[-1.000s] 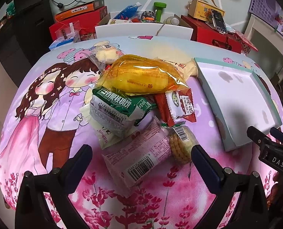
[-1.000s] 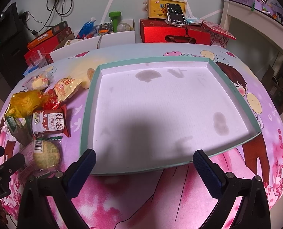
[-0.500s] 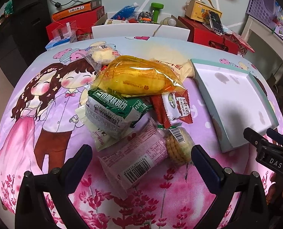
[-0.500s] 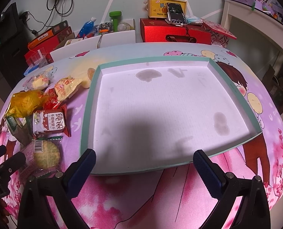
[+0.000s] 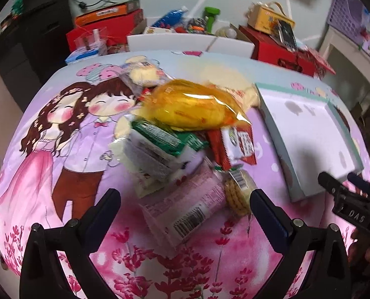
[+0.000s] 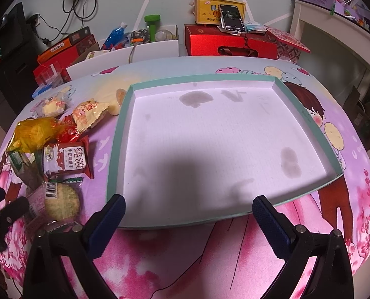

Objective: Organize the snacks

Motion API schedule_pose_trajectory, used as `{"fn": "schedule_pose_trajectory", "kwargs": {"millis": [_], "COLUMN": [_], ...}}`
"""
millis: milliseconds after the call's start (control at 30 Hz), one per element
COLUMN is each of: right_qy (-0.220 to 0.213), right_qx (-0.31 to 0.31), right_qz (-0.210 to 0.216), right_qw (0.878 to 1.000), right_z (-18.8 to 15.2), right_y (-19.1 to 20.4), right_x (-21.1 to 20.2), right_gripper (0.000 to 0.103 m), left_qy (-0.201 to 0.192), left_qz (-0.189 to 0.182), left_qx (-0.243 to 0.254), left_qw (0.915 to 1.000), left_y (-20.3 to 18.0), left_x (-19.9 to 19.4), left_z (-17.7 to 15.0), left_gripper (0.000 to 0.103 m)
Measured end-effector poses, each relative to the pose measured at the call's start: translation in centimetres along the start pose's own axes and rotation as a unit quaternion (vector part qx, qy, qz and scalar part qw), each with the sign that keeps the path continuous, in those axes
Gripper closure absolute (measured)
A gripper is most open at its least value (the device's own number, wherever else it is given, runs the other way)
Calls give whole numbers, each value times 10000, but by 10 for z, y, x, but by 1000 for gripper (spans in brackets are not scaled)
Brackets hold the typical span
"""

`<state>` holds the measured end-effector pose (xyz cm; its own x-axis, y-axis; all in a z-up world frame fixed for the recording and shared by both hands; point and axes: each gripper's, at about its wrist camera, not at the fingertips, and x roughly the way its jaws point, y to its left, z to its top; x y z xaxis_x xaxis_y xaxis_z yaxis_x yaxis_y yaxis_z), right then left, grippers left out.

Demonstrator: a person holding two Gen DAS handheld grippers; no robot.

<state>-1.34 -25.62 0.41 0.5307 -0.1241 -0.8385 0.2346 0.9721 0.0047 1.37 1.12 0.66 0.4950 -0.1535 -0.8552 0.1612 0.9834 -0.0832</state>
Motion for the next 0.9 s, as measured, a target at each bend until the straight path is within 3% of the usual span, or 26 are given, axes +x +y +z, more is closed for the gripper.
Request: {"fn": "schedule_pose_trajectory", "kwargs": {"millis": [133,333,500,900], "right_qy": [-108,-245,-210,112], "right_qx": [-83,-436,-848,-1609], "right_qz": [165,736,1241,1782], "right_qw": [9998,9960,9884,9707], "right_z": [3,6,5,-18], "right_y": [9,45,82,130], "right_x": [-3,-5,-2,15], "right_gripper": [0,0,0,2], "left_qy": [-35,121,218,474], "left_qz": [126,266,221,182], "left_qx": [-393,-924,-997,-1122], "left_qw": [9991,9953,9945,9924], "left_y": [21,51,54,56], "left_x": [-4,2,6,19], "left_z": [2,-1,-3,-7], "left_gripper": [0,0,0,0]}}
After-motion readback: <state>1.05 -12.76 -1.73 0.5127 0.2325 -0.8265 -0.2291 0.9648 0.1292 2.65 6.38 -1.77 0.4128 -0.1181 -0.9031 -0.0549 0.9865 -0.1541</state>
